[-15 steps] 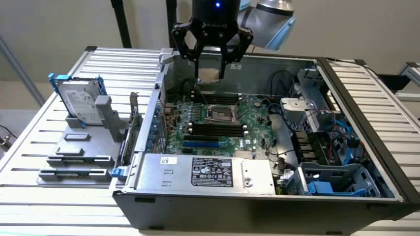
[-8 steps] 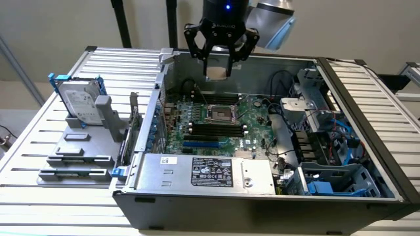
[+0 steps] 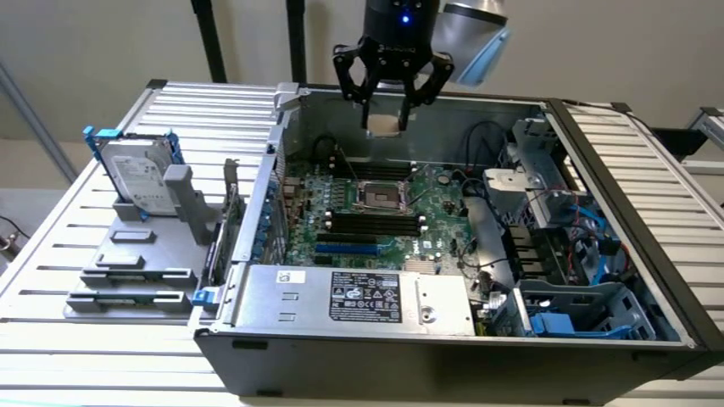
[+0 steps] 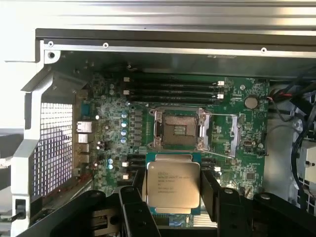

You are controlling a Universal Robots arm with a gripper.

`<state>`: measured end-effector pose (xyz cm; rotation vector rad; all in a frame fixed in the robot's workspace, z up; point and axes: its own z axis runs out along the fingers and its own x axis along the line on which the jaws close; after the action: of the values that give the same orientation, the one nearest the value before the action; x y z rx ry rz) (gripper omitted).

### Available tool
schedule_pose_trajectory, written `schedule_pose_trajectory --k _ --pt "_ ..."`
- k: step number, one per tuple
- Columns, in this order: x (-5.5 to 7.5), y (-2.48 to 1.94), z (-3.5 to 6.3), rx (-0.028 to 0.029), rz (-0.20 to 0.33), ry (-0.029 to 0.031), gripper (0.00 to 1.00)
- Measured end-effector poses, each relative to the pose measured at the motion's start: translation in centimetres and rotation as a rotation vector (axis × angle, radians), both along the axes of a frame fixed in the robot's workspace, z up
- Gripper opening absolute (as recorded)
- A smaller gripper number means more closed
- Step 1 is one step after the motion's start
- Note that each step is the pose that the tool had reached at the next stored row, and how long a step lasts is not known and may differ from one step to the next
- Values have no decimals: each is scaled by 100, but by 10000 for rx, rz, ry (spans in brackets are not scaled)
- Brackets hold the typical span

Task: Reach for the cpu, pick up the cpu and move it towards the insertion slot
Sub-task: 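Pick up the cpu and move it towards the insertion slot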

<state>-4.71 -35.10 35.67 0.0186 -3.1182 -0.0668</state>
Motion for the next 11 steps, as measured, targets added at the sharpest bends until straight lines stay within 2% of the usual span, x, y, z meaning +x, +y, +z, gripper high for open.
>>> schedule_pose_trajectory --k 11 --pt "120 186 -173 0 -103 22 54"
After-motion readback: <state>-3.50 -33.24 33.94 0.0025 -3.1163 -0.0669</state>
